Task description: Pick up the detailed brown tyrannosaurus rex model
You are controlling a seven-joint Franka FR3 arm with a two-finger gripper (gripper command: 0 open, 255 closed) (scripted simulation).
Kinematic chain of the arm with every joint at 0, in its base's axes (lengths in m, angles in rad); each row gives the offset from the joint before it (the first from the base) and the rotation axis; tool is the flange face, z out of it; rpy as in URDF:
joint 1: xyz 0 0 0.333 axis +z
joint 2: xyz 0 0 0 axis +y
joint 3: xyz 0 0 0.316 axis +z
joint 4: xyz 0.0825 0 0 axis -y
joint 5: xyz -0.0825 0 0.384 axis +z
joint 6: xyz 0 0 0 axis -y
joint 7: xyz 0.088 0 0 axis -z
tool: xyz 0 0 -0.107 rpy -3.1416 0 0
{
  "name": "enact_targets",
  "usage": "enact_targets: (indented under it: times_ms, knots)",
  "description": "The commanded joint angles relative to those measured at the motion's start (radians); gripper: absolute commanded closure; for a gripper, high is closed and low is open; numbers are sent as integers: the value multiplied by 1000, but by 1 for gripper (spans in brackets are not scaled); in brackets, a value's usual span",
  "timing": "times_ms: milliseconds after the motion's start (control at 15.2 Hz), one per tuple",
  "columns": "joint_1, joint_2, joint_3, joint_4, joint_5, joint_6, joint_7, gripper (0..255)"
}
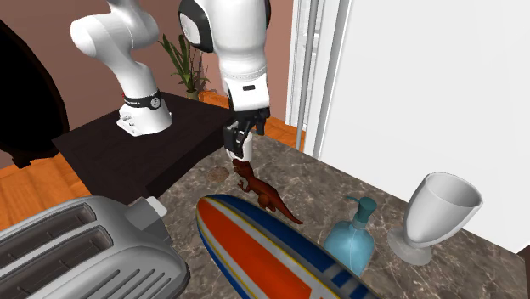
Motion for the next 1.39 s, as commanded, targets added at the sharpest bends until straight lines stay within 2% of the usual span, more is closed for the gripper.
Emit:
enact_targets:
  times_ms: [0,396,1056,1122,1320]
  knots:
    - [-11,87,4,49,30,28,-32,0]
    - [-59,330,26,245,94,51,-99,0]
    - [-74,425,45,271,121,118,-125,0]
    - [-73,426,46,270,122,120,-124,255]
    - [-72,424,46,268,122,121,-123,255]
